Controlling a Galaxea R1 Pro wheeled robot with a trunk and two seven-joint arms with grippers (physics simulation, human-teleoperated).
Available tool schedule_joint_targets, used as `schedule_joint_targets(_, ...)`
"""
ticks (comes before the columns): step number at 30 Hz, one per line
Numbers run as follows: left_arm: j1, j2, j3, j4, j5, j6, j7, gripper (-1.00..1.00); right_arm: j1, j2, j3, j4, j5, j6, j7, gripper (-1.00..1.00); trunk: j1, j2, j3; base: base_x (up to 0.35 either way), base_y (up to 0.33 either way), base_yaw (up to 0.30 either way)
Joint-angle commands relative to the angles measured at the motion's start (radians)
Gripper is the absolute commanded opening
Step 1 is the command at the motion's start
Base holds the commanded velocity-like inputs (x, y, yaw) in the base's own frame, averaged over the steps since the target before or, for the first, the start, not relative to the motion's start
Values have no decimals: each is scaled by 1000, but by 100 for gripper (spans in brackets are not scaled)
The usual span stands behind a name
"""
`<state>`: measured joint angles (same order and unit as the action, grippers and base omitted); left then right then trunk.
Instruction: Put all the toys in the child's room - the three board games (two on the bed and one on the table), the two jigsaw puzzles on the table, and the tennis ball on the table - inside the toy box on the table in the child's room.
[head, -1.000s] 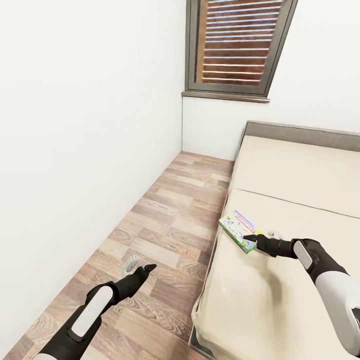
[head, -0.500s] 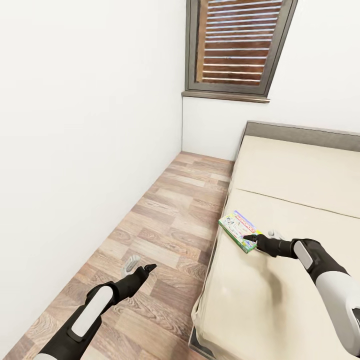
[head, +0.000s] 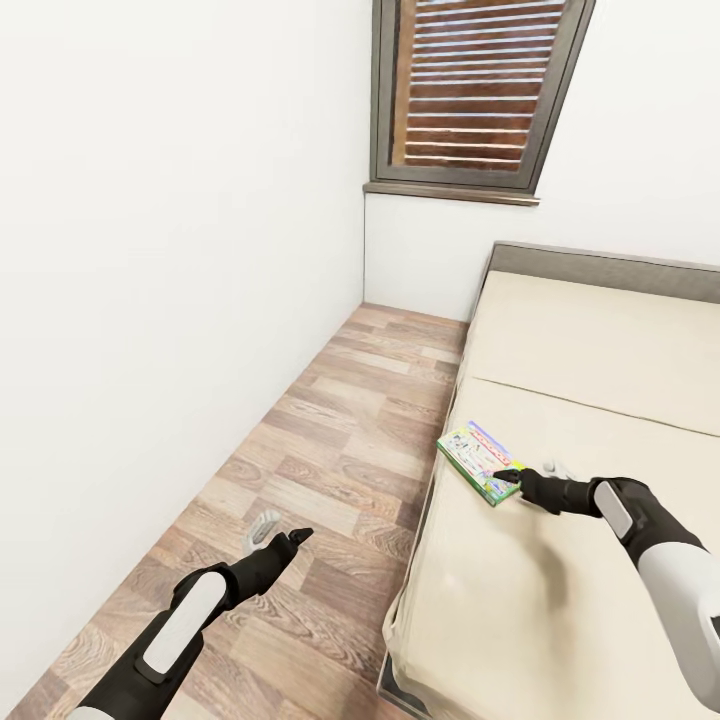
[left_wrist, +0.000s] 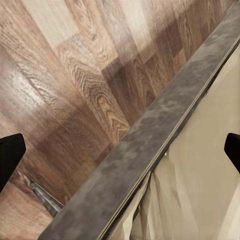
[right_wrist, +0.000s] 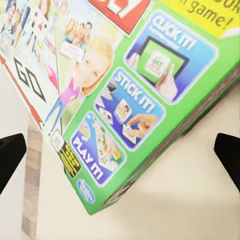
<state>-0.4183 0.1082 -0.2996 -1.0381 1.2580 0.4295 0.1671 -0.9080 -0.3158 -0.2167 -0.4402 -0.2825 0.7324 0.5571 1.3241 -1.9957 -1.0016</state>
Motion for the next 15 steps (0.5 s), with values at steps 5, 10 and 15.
schedule_joint_targets(5, -1, 1, -3, -2, 11, 0, 9, 100, -3, -10, -54, 0, 10, -2, -47, 100, 0, 0, -1, 0, 0, 0)
schedule_joint_targets(10, -1, 1, -3, -2, 11, 0, 9, 100, -4, -14, -103, 0, 10, -22, -74, 100, 0, 0, -1, 0, 0, 0)
schedule_joint_targets(15, -1, 1, -3, -2, 11, 0, 9, 100, -4, -17, -137, -1, 11, -67, -92, 100, 0, 0, -1, 0, 0, 0)
